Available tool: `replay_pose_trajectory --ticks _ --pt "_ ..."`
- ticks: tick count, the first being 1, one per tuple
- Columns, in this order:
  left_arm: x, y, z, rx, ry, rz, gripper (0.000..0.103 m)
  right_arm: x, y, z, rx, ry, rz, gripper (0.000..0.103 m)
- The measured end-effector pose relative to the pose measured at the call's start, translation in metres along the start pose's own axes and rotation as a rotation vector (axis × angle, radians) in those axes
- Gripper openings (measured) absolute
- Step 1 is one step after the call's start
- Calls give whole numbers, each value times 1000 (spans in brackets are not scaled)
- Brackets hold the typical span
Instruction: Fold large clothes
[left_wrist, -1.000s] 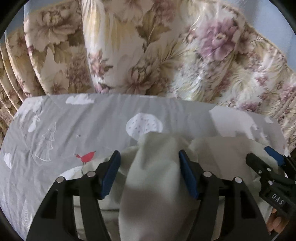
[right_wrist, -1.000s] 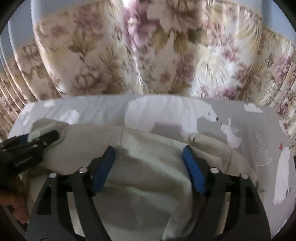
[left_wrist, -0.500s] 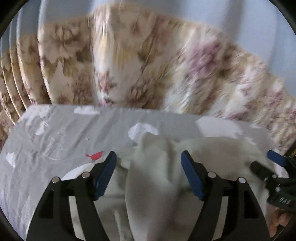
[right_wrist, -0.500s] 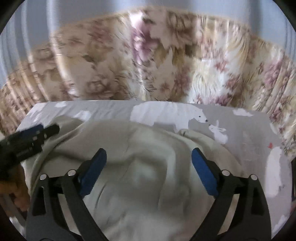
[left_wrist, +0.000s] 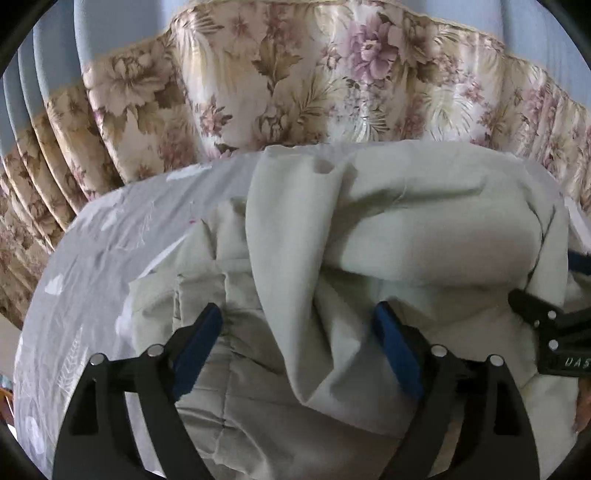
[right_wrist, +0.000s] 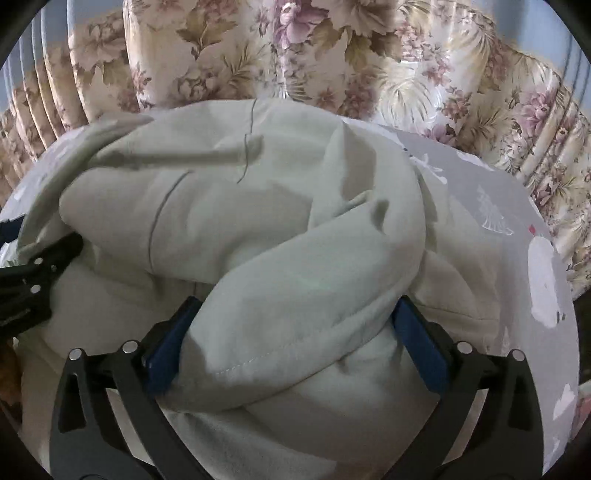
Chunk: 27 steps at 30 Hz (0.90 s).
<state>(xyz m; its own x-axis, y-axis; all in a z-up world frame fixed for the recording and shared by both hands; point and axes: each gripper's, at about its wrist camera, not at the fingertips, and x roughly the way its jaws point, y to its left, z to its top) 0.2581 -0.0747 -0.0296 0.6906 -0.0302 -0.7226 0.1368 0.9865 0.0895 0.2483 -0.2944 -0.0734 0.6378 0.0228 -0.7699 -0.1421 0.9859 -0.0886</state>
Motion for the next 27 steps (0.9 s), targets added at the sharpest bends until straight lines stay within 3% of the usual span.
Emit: replay_pose_trajectory --ticks 3,5,10,16,21,27 --pt "0 -4 -1 17 1 15 87 -5 -1 3 11 12 -2 100" --pt "-11 2 -1 2 -21 -21 87 -16 -4 4 35 0 20 100" --pt "-66 20 -3 -28 -118 -34 87 -72 -6 -6 22 -85 87 100" --pt "-124 41 -26 -63 -183 -7 87 -153 -11 -43 23 -179 174 100" --pt "-173 58 -73 -61 -212 -11 87 -204 -19 -85 11 -202 141 100" --pt "-220 91 -161 -47 -224 75 87 -246 -42 -165 10 -245 97 100"
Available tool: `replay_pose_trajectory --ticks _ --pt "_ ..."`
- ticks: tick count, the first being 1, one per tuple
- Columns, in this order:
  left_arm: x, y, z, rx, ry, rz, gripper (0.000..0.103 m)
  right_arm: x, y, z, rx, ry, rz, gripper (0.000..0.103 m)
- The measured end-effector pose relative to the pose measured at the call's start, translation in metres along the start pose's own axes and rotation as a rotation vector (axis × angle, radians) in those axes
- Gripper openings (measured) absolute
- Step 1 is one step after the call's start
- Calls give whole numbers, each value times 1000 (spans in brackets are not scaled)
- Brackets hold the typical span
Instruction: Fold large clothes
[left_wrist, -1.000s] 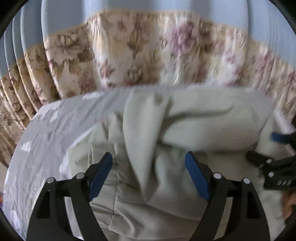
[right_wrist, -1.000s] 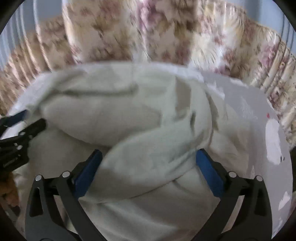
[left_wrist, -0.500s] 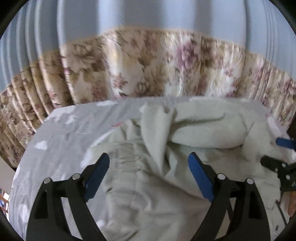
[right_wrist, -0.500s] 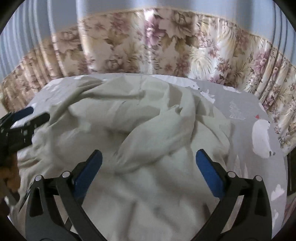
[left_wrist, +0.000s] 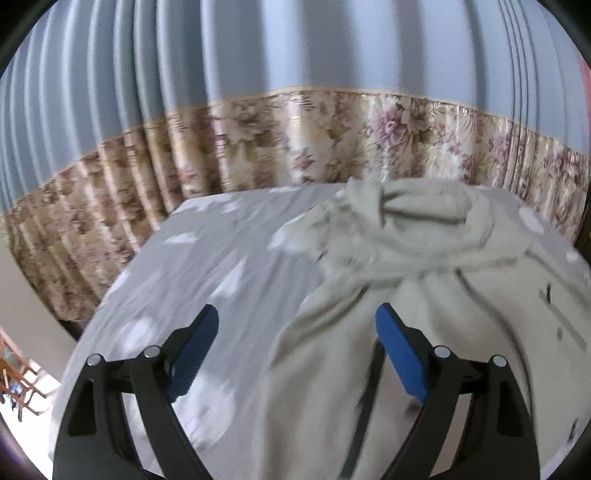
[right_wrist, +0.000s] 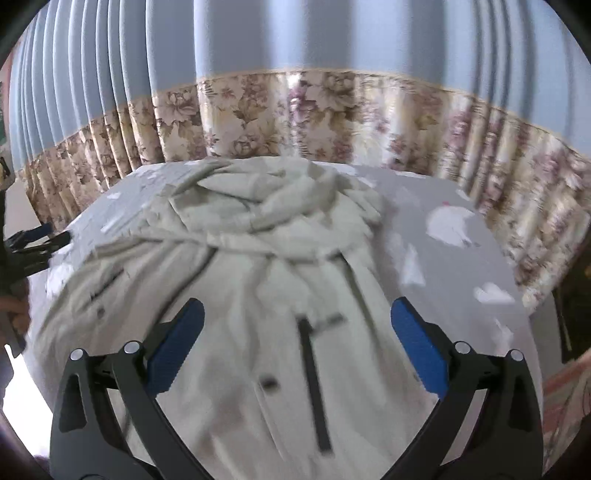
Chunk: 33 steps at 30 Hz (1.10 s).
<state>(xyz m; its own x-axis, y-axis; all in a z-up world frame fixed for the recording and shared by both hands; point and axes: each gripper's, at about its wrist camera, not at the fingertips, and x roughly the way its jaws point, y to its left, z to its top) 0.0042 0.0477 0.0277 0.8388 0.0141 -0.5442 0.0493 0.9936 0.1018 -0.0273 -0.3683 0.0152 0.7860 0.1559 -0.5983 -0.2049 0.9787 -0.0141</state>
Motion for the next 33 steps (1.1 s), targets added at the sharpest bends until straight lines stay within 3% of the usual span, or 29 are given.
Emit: replay_pose_trajectory --ticks 2,4,8,13,18,21,22,24,27,33 --pt "-24 12 -30 -4 -2 20 87 -23 -5 -27 -19 -31 -25 98" --pt "-44 22 -54 -20 -7 23 87 -43 -12 -55 -33 -37 -35 86" --pt "-77 46 -110 -133 32 -17 87 -80 -37 -115 -19 -8 -120 76" --pt "-87 38 -137 -100 32 -31 87 -87 -60 -161 101 42 -115 62" --pt "-81 26 -145 -66 57 -75 87 -67 -48 -165 110 55 -88 58" --pt "-74 29 -147 -94 72 -100 87 -46 -41 -169 105 114 -81 40" --pt "-73 30 -148 -101 70 -110 87 -47 -37 -167 92 99 -88 23" --pt "-75 32 -151 -115 53 -150 87 -52 -28 -162 71 88 -69 10" --pt "-75 26 -154 -101 59 -154 87 -69 -24 -153 72 34 -32 9" --pt "-65 14 -157 -112 82 -175 87 -75 -26 -144 65 17 -23 9"
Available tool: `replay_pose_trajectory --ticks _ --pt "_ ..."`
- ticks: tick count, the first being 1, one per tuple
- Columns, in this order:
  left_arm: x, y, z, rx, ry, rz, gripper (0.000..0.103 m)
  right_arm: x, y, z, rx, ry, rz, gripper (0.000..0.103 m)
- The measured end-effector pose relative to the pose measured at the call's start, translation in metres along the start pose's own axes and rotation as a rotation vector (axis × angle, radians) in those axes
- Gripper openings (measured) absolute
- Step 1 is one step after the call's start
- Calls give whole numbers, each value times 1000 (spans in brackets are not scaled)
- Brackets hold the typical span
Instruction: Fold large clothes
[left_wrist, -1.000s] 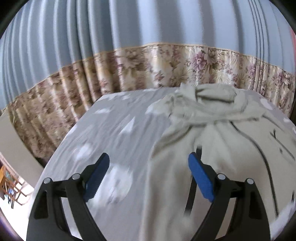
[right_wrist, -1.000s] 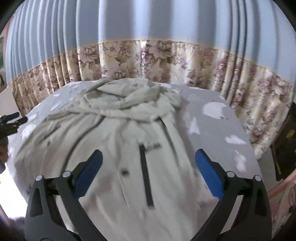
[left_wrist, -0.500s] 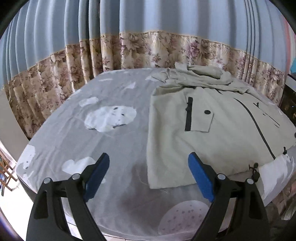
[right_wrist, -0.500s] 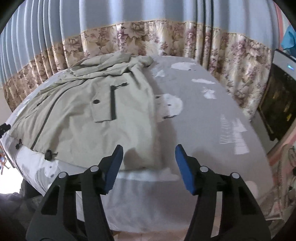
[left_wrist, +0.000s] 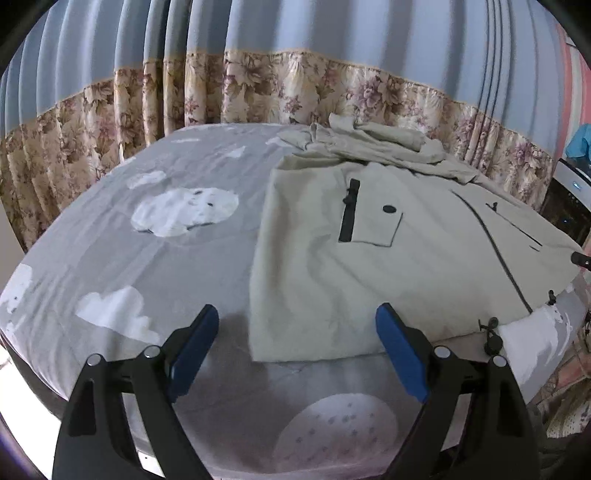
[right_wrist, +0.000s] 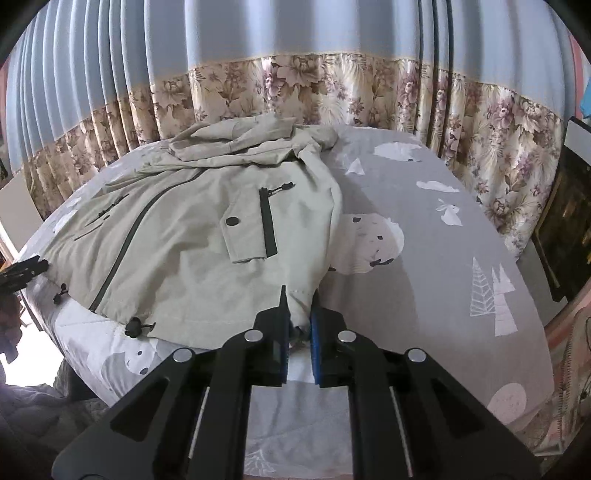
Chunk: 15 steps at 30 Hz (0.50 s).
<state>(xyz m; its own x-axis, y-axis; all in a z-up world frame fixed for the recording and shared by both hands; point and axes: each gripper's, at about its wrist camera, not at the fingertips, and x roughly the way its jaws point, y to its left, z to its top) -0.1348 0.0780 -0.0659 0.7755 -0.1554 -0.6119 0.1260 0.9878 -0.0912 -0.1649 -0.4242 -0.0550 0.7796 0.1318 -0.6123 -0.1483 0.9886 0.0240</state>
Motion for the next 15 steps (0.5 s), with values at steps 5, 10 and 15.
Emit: replay_pose_trajectory --ticks 5,10,15 --pt "1 -16 3 39 -18 42 44 0 -1 -3 16 -8 24 10" --pt "-24 -20 14 49 -97 -20 9 -2 -1 -1 26 -30 55 10" --pt "-39 -28 46 58 -118 -33 8 -11 -5 14 44 -68 80 10"
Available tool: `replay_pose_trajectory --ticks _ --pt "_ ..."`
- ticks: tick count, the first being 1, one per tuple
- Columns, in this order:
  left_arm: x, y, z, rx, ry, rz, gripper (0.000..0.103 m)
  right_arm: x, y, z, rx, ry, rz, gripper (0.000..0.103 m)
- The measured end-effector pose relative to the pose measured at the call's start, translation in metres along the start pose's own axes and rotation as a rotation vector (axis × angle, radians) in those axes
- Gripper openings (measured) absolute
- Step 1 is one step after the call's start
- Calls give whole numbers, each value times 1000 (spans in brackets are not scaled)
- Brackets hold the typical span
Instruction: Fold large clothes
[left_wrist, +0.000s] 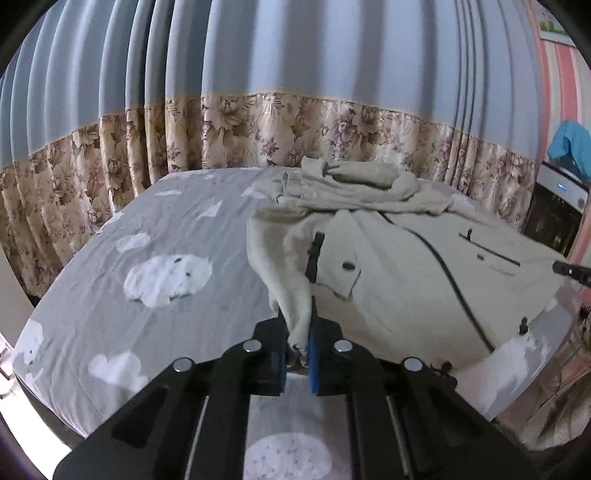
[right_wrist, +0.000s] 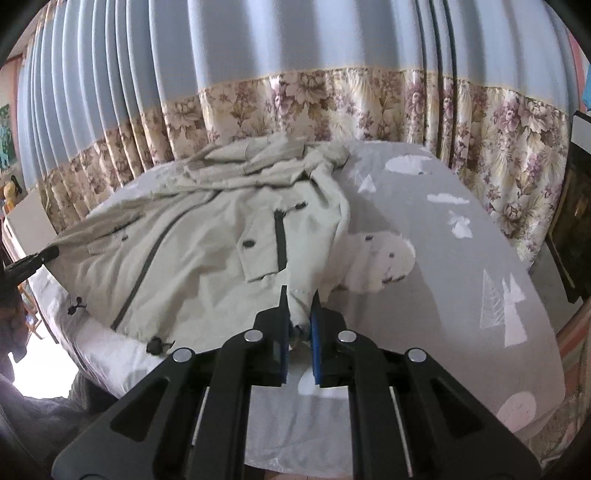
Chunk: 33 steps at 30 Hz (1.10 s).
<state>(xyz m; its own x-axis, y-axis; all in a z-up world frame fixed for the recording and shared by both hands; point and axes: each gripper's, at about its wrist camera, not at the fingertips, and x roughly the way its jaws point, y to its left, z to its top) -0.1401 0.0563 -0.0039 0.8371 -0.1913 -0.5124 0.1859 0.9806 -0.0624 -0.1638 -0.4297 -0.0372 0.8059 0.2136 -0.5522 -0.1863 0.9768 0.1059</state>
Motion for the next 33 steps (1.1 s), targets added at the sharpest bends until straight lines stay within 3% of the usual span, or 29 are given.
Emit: replay_pose_trajectory --ticks 4,8,12,19,23,26,28,29,30,31,33 --pt "1 23 37 -89 1 -21 8 -9 -10 29 15 -31 22 10" --pt "30 45 92 -154 35 -78 8 -6 -16 78 7 -81 60 10" --pt "66 45 151 -116 10 -55 8 16 -14 141 -31 -119 38 10" --pt "175 60 266 -112 61 -44 9 118 -41 263 30 -67 6 10" --pt "274 64 311 -99 147 28 9 218 -50 311 50 16 -37 10" --pt "359 69 310 -74 311 69 16 305 -63 326 106 123 -89 21" --pt "387 78 298 -123 405 82 24 337 -71 323 145 175 -122 38" --pt "387 78 292 -105 399 66 26 337 -67 323 134 161 -141 43" --pt "381 77 291 -79 379 65 47 330 -61 323 103 120 -132 59" --pt "368 74 291 -33 335 87 74 319 -54 322 63 77 -106 73" --pt "343 72 294 -7 239 120 82 294 -40 321 -12 9 -102 80"
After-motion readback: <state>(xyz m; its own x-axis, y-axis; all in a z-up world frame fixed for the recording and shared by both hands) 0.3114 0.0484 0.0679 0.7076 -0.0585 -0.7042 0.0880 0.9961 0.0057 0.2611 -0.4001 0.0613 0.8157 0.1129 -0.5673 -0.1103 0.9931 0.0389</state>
